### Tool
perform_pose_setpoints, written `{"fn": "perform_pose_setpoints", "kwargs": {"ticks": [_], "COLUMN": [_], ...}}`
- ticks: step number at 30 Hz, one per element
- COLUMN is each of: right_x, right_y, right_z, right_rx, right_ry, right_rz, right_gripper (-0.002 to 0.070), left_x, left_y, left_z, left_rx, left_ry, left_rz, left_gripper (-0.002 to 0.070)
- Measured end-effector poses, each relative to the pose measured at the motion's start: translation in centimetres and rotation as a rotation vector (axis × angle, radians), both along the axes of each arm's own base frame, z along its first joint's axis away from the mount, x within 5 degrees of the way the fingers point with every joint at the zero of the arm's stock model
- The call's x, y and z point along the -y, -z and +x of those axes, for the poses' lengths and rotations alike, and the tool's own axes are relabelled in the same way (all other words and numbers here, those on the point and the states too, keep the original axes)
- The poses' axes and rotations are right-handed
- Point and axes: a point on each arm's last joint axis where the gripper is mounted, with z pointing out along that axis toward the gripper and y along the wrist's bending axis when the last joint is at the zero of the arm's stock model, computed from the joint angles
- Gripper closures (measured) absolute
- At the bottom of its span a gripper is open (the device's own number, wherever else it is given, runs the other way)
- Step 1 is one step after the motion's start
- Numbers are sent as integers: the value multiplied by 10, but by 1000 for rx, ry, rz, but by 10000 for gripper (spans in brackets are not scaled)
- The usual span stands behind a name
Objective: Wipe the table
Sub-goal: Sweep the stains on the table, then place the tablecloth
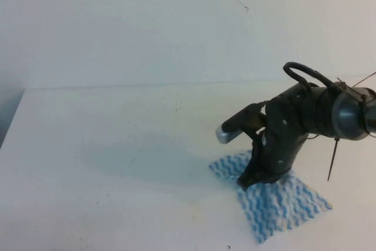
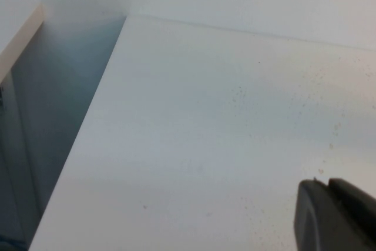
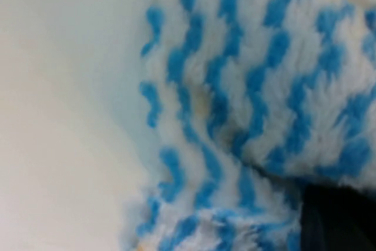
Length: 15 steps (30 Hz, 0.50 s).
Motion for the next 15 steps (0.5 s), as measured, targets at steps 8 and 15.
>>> {"fn": "perform_pose_setpoints", "kwargs": {"ticks": [8, 15], "right_x": [66, 95], "right_y": [0, -15], "right_z": [27, 33], "right_rx": [46, 3], "right_ry": [91, 197], "right_rz": [-232, -63], "right_gripper": [680, 680], "left_x": [0, 0], "left_y": [0, 0], "left_z": [0, 0], "left_rx": [0, 0], "left_ry": [0, 0], "left_rz": [1, 1], "left_gripper": [676, 676]}}
